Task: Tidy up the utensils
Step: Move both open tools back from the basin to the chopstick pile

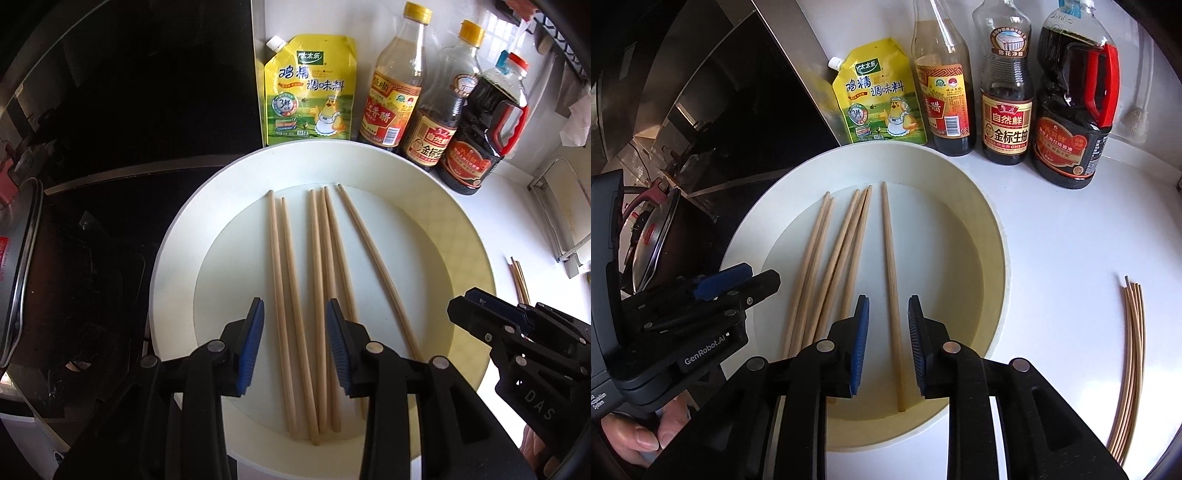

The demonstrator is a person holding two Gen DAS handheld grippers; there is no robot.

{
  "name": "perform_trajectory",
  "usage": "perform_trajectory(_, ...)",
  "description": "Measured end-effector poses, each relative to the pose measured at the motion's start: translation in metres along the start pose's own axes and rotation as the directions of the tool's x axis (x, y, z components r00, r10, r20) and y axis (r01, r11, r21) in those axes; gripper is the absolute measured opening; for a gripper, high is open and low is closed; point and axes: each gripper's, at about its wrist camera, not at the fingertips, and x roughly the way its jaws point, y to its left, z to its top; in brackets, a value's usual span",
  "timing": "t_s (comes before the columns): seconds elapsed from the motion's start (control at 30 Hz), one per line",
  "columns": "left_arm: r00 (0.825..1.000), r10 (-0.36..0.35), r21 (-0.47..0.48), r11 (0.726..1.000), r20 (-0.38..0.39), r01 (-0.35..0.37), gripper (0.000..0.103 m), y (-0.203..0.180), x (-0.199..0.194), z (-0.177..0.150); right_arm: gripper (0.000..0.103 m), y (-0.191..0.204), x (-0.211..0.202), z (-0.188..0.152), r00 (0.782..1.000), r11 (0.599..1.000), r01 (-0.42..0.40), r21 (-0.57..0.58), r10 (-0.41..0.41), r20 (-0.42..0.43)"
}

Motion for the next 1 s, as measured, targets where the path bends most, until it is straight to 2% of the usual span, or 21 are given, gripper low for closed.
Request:
perform_trajectory(0.37, 1.000, -0.002, 0.036, 0.999, 0.031, 0.001, 0.039, -0.025, -0.025, -0.013, 0.029, -0.014, -0.035, -0.014, 0.998, 0.999, -0.009, 0.033, 0.007, 0.063)
perform_trajectory(0.57, 0.999, 0.001, 0.056, 0.998, 0.048, -0.004, 0.048, -0.042, -0.036, -0.021, 0.031, -0.025, -0.051, -0.027, 0.996, 0.998, -0.024, 0.057, 0.020, 0.083)
perform_trajectory(1.0, 0.999, -0.039, 0.107, 0.994, 0.017, 0.037, 0.053, -0.096, -0.034, -0.040, 0.034, -0.069, -0.076, -0.055, 0.997, 0.994, 0.005, 0.113, -0.015, 0.082)
